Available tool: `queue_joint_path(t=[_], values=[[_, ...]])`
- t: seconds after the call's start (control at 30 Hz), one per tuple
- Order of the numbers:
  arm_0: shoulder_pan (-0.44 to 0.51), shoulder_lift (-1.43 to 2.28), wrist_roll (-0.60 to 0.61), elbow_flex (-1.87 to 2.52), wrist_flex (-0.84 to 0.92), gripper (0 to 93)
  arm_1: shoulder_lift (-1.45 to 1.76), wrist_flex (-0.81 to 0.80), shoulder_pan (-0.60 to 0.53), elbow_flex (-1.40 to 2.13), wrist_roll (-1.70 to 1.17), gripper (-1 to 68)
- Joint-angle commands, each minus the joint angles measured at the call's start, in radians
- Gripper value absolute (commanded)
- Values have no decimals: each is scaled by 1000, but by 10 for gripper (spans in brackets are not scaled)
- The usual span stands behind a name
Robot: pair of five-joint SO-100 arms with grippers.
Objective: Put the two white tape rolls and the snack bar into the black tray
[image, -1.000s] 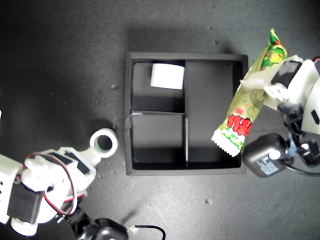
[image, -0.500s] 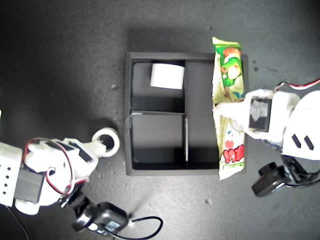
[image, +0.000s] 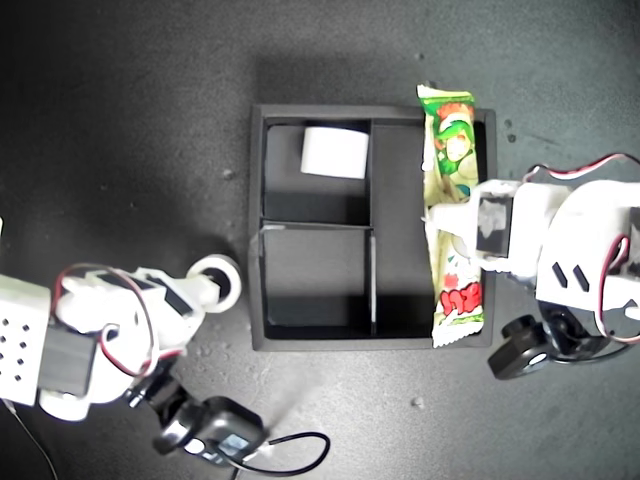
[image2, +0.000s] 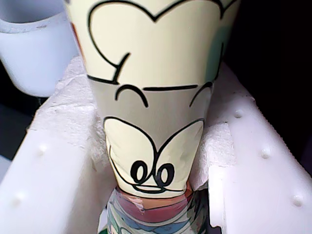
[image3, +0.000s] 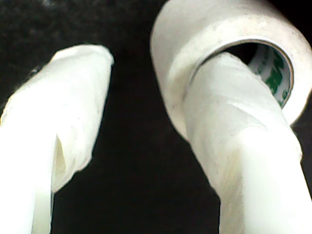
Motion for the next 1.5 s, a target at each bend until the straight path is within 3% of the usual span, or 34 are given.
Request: queue_joint_path(t=[0.0, 1.47], values=[[-20, -58, 11, -54, -14, 127, 5, -28, 3, -28, 8, -2], [-20, -18, 60, -232, 137, 120, 3, 34, -2, -25, -20, -3]])
